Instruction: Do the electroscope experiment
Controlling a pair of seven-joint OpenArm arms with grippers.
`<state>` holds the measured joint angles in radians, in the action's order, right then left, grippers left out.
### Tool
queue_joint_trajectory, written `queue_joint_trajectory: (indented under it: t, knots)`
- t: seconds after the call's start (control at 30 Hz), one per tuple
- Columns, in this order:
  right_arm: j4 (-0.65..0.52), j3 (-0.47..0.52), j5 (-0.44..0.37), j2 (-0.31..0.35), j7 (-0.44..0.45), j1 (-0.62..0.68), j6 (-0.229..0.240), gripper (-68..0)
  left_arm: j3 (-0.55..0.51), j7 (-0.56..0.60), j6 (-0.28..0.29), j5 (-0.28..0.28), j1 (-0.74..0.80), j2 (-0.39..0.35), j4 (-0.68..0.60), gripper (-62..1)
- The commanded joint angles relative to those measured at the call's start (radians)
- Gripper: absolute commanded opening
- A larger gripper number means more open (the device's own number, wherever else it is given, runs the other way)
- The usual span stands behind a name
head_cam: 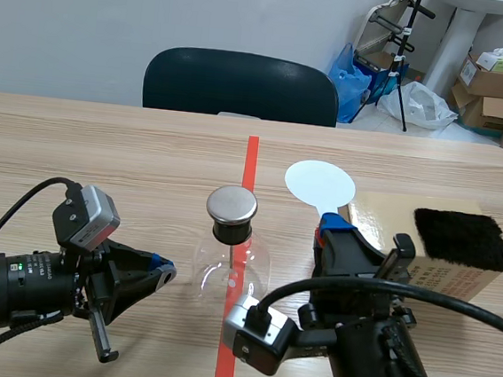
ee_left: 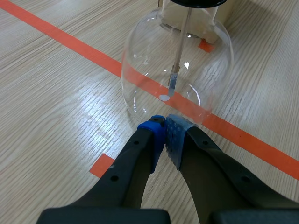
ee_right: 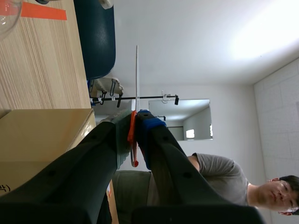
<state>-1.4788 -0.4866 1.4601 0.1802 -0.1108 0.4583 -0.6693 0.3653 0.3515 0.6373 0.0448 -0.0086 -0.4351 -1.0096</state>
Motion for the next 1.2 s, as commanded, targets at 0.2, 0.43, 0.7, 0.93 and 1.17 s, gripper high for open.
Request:
queue_joint_trajectory:
  t: [0.2,0.43,0.7,0.93,1.17]
  knots:
    - [-0.029,0.001,0.001,0.008,-0.003,-0.006,-0.011,-66.5,-0.010,0.018,0.001,0.010,-0.005,0.002,-0.019,-57.7]
    - [-0.029,0.001,0.001,0.008,-0.003,-0.006,-0.011,-66.5,-0.010,0.026,0.001,0.010,-0.005,0.002,-0.019,-57.7]
    - [-0.029,0.001,0.001,0.009,-0.002,-0.006,-0.011,-66.5,-0.010,0.026,0.001,0.010,-0.005,0.002,-0.019,-57.7]
    - [-0.029,0.001,0.001,0.011,0.103,-0.007,-0.011,-66.5,-0.010,0.026,0.001,0.010,-0.005,0.002,-0.019,-57.7]
    - [-0.029,0.001,0.001,0.011,0.253,-0.007,-0.011,-66.5,-0.010,0.026,0.001,0.010,-0.005,0.002,-0.019,-57.7]
